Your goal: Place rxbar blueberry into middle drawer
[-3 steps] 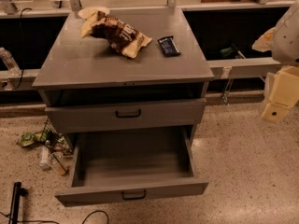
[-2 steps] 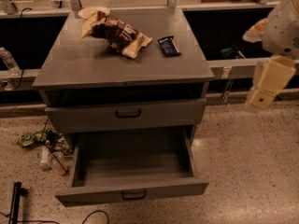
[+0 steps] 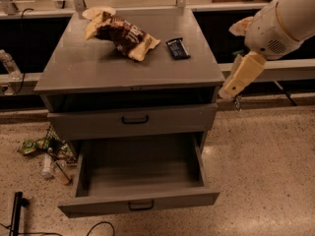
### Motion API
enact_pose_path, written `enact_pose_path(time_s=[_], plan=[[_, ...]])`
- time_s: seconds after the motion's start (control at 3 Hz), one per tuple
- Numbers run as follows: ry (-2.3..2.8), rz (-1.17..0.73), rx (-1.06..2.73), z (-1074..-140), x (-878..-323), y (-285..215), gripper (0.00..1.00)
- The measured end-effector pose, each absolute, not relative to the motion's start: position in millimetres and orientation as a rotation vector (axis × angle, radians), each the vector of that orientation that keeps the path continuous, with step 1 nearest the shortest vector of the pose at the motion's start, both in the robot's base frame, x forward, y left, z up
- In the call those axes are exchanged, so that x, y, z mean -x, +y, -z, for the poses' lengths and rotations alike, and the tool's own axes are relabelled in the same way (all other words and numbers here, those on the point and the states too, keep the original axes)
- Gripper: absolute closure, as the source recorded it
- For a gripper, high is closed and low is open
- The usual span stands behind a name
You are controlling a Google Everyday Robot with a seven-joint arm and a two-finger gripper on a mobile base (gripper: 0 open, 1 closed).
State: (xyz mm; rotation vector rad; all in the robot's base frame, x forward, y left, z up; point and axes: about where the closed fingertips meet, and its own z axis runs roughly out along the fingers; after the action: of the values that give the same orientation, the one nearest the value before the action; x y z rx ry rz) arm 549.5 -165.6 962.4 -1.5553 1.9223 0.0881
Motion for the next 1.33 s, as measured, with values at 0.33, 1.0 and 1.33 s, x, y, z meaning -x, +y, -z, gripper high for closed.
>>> enact_pose_path(time_s=[0.33,1.0,1.33], plan=[[1.823,-0.189,1.316,-950,-596,-163,0.0],[1.734,-0.324,1.146,-955,-658,-139,0.0],[1.728,-0.33,1.147,-954,-662,-136,0.0]])
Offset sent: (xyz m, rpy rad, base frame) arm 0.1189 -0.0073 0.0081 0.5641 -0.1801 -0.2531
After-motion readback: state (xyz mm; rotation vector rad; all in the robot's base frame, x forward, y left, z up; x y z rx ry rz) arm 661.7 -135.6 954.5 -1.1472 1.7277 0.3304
